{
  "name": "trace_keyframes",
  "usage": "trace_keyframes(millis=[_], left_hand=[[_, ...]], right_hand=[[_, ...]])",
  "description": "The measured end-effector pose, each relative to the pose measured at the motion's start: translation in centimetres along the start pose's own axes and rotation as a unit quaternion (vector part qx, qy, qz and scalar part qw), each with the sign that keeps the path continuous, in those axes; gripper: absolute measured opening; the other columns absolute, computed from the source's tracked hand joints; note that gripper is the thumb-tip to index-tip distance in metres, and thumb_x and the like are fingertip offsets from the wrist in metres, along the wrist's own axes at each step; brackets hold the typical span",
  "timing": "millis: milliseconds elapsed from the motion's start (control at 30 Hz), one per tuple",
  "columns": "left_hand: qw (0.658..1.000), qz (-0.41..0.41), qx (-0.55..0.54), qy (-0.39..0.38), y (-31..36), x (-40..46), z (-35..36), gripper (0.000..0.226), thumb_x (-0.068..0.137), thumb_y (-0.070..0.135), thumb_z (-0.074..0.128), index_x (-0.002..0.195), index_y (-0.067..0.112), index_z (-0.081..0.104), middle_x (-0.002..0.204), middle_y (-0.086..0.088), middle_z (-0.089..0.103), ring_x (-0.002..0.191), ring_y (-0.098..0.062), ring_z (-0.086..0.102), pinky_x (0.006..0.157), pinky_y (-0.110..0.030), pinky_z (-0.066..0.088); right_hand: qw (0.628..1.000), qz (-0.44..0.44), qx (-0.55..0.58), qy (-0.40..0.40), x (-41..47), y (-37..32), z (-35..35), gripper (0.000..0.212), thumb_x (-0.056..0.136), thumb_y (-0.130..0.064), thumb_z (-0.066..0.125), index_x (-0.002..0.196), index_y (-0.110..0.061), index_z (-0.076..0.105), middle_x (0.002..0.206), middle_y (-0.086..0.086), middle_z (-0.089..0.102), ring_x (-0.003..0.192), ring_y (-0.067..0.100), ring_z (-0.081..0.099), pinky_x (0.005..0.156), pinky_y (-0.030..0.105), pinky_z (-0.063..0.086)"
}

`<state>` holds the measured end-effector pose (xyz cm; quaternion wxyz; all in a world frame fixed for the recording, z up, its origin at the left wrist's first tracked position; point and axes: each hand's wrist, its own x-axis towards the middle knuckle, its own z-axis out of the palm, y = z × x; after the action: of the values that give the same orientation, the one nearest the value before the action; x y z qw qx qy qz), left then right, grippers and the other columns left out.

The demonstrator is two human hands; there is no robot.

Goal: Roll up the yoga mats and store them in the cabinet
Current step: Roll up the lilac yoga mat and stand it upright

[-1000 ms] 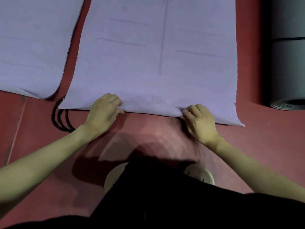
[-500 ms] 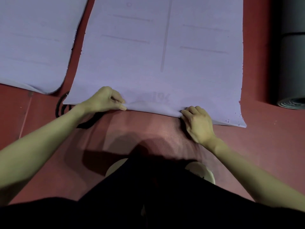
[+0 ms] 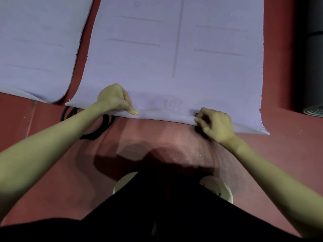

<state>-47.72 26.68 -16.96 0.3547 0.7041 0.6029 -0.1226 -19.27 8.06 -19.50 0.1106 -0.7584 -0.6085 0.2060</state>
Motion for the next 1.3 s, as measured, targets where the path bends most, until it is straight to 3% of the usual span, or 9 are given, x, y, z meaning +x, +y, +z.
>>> trace_keyframes(millis=[100,233,367,600,733,900,1000,1167,1300], left_hand=[[1.0,0.004,0.01,0.013,0.3,-0.2,0.1,0.032,0.047,0.039,0.093,0.067,0.019,0.076,0.066,0.001,0.07,0.07,-0.015,0.064,0.07,-0.031,0.05],[0.995,-0.048,-0.025,-0.087,0.6,0.2,-0.7,0.028,0.052,0.025,0.093,0.065,0.009,0.074,0.062,-0.006,0.063,0.066,-0.019,0.056,0.067,-0.032,0.045],[0.986,-0.122,-0.059,-0.097,1.2,0.4,-1.0,0.036,0.057,0.012,0.091,0.056,0.007,0.055,0.047,-0.001,0.042,0.054,-0.02,0.04,0.055,-0.025,0.033],[0.986,-0.142,-0.067,-0.05,1.1,0.6,-0.8,0.044,0.043,0.023,0.096,0.056,0.008,0.057,0.049,-0.004,0.051,0.058,-0.021,0.047,0.056,-0.026,0.039],[0.998,-0.064,-0.01,0.002,0.8,0.0,-0.2,0.047,0.037,0.034,0.096,0.07,0.009,0.073,0.073,-0.008,0.069,0.071,-0.021,0.061,0.071,-0.033,0.05],[0.997,0.04,0.009,0.062,2.0,-1.2,1.2,0.027,0.051,0.009,0.091,0.06,0.023,0.069,0.062,0.005,0.068,0.076,-0.016,0.068,0.07,-0.027,0.05],[0.982,0.123,0.07,0.123,1.3,-2.0,2.1,0.011,0.066,0.011,0.082,0.074,0.017,0.076,0.073,0.0,0.073,0.08,-0.018,0.067,0.067,-0.025,0.042],[0.872,0.357,0.249,0.225,-2.3,-3.3,4.2,0.006,0.078,0.003,0.07,0.083,0.008,0.072,0.077,-0.01,0.069,0.064,-0.031,0.066,0.049,-0.034,0.049],[0.813,0.435,0.276,0.271,-4.6,-3.5,5.3,0.032,0.087,0.031,0.062,0.099,0.003,0.07,0.091,-0.01,0.07,0.073,-0.027,0.068,0.049,-0.031,0.052]], right_hand=[[0.998,-0.015,-0.043,0.034,0.2,0.0,0.4,0.011,0.089,-0.028,0.064,0.087,-0.018,0.067,0.09,0.003,0.064,0.079,0.031,0.063,0.061,0.03,0.036],[0.981,-0.117,-0.109,0.112,-0.6,0.7,1.7,0.011,0.087,-0.017,0.067,0.085,-0.007,0.065,0.097,0.014,0.057,0.069,0.03,0.056,0.049,0.028,0.034],[0.955,-0.245,-0.108,0.13,-0.2,2.5,2.3,0.02,0.094,-0.015,0.054,0.098,0.001,0.065,0.093,0.018,0.058,0.074,0.034,0.054,0.058,0.04,0.047],[0.934,-0.295,-0.136,0.15,-0.2,3.6,2.3,0.035,0.097,-0.03,0.057,0.107,0.003,0.065,0.089,0.017,0.056,0.074,0.031,0.048,0.064,0.042,0.044],[0.917,-0.309,-0.176,0.181,0.2,3.8,2.9,0.034,0.1,-0.027,0.052,0.106,0.004,0.065,0.088,0.015,0.06,0.071,0.031,0.051,0.062,0.041,0.046],[0.911,-0.311,-0.19,0.193,0.3,3.6,3.1,0.031,0.098,-0.022,0.052,0.104,0.004,0.065,0.087,0.011,0.059,0.077,0.027,0.043,0.061,0.039,0.042],[0.915,-0.28,-0.205,0.205,-0.1,3.2,3.5,0.032,0.1,-0.024,0.049,0.105,0.004,0.064,0.088,0.011,0.058,0.08,0.026,0.04,0.069,0.037,0.035],[0.915,-0.278,-0.205,0.208,-0.1,3.3,3.8,0.037,0.102,-0.026,0.046,0.111,0.006,0.063,0.089,0.015,0.058,0.08,0.029,0.04,0.069,0.04,0.034],[0.909,-0.311,-0.206,0.187,0.9,4.1,3.2,0.041,0.103,-0.028,0.045,0.118,0.007,0.06,0.09,0.018,0.054,0.077,0.03,0.041,0.062,0.042,0.042]])
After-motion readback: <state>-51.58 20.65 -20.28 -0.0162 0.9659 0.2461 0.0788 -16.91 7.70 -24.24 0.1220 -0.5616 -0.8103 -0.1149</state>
